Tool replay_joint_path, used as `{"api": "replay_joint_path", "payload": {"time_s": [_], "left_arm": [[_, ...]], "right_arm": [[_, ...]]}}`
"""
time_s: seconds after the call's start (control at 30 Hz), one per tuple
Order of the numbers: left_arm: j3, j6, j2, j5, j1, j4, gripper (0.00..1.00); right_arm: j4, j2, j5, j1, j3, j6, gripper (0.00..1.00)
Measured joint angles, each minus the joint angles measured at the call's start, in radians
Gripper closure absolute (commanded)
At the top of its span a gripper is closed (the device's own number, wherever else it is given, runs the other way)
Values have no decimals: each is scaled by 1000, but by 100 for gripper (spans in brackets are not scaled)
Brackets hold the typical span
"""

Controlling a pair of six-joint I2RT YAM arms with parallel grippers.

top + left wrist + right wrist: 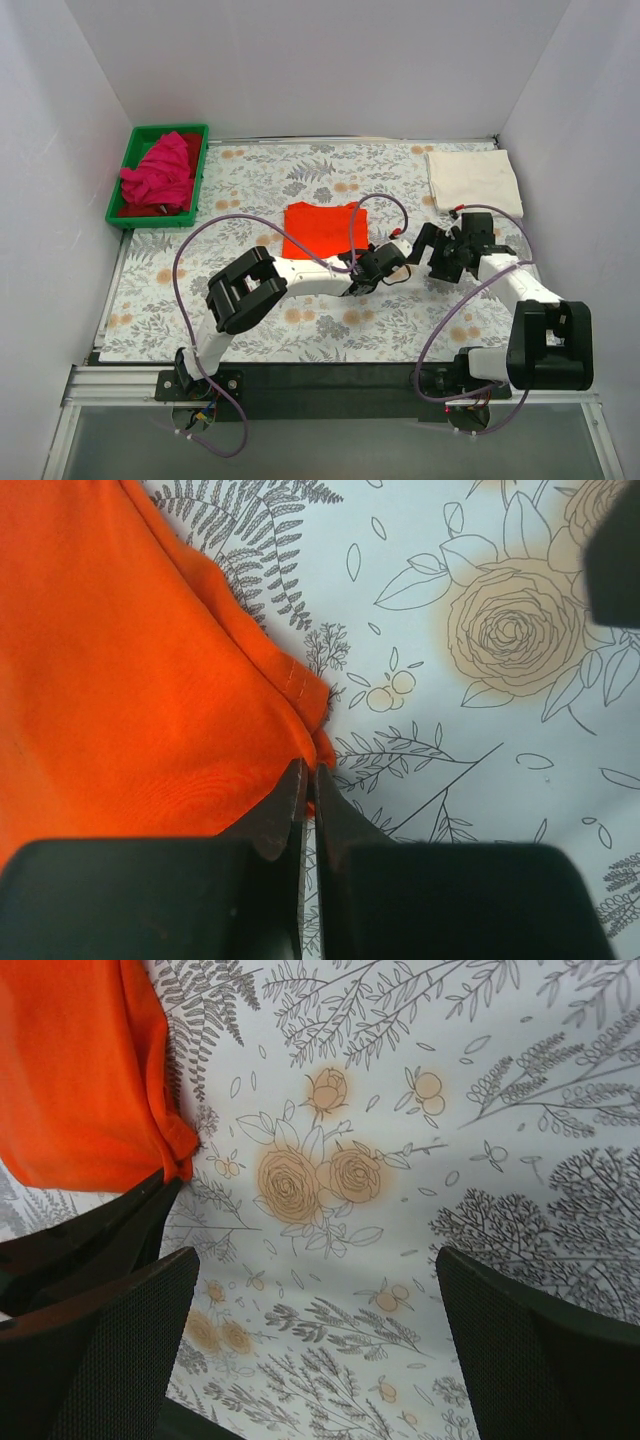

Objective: Fold and stack the t-shirts
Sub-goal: Neatly place the folded tshirt to the corner

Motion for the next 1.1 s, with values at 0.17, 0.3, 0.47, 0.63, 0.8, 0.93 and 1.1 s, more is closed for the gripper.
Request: {"api": "replay_joint_path", "payload": {"time_s": [0.17, 0.3, 0.47, 0.63, 0.8, 0.93, 1.1], "left_arm": [[-37, -34, -26, 11, 8, 27, 100], [-62, -53, -53, 19, 14, 38, 100], [-78, -80, -106, 22, 19, 48, 100], [-95, -109, -169, 23, 28, 73, 100], [-95, -134, -183, 37, 35, 91, 100], [-95, -157, -182, 63, 35, 96, 100], [-89, -198, -163, 92, 35, 110, 96]], "right_arm": [[135, 132, -102, 1, -1, 72, 10], [273, 232, -189, 23, 10, 146, 10], [429, 371, -266, 99, 72, 245, 12], [533, 455, -287, 181, 119, 318, 12], [579, 529, -299, 243, 183, 358, 16], [596, 586, -310, 282, 240, 364, 24], [604, 640, -314, 309, 283, 345, 51]]}}
